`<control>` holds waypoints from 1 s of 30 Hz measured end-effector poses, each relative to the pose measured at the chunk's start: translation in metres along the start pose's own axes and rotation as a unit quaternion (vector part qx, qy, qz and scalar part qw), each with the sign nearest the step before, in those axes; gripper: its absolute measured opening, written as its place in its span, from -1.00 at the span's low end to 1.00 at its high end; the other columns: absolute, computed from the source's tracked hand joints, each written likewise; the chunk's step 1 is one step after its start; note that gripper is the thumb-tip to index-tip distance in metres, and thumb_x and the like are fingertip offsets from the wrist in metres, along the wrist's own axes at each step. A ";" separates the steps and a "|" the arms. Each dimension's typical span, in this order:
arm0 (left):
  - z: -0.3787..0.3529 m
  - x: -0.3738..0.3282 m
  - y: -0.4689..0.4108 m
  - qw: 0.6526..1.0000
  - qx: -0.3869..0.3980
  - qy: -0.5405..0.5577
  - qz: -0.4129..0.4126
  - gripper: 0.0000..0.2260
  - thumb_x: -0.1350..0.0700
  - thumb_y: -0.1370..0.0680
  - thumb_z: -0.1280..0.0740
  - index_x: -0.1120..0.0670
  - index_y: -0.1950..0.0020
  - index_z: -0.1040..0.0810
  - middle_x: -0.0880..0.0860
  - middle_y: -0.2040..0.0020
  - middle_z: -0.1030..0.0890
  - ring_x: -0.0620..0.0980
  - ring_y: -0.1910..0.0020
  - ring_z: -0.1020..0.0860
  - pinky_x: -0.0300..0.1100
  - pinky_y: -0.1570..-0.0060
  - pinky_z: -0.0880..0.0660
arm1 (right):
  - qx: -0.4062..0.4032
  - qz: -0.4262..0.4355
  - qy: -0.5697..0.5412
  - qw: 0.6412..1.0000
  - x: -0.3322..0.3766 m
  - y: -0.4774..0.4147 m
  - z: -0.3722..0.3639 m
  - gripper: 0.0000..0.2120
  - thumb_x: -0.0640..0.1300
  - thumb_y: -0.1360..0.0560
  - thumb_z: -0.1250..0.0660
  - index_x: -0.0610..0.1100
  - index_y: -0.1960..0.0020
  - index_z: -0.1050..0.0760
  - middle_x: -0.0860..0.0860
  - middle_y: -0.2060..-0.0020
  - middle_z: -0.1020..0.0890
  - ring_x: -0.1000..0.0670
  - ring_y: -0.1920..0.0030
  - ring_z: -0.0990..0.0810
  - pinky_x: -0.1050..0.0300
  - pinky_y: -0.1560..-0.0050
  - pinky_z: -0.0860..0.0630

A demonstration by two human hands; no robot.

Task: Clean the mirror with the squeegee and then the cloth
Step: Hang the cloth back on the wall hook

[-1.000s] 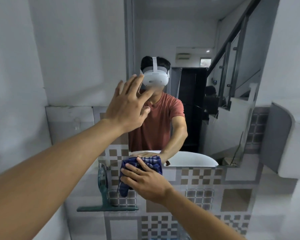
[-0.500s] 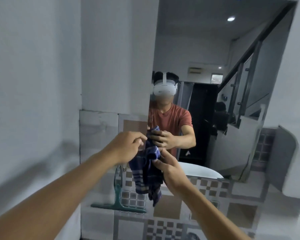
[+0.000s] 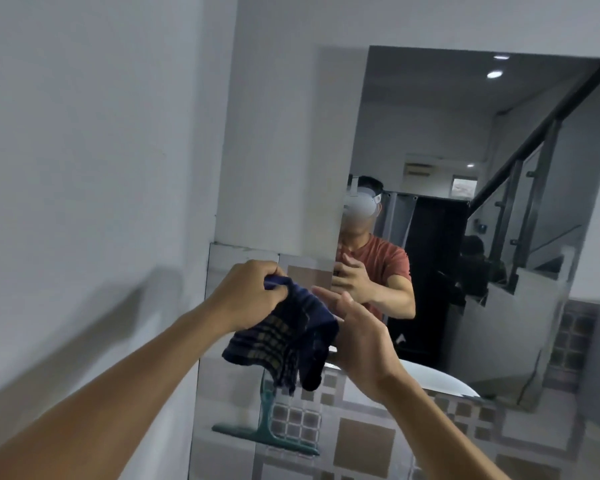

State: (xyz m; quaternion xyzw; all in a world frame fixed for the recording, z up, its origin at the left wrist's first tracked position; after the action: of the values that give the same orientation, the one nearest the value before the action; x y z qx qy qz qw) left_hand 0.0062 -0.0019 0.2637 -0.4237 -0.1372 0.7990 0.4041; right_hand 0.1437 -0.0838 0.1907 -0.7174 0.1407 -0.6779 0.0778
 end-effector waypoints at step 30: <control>0.045 0.065 -0.067 0.961 -0.142 -0.217 -0.094 -0.83 0.28 -0.58 -0.26 0.12 -0.12 -0.55 0.03 -0.10 -0.52 0.00 0.10 -0.54 -0.11 0.14 -0.55 | -0.068 0.313 0.747 0.583 0.045 -0.153 -0.071 -0.72 -0.24 -0.48 -0.45 -0.13 -0.19 -0.59 -0.07 -0.12 -0.58 -0.15 -0.14 -0.50 -0.04 -0.14 -0.59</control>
State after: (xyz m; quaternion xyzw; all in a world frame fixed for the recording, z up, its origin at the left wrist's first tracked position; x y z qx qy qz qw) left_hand -0.0138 0.0958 0.2914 -0.2785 -0.3732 0.8021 0.3738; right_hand 0.0901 0.0532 0.2849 0.1263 0.4104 -0.8972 0.1037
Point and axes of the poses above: each hand's wrist, its own y-axis away from the middle knuckle, its own z-axis out of the back of the hand, x = y × z, the point moved 9 cm from there along -y, towards the middle knuckle
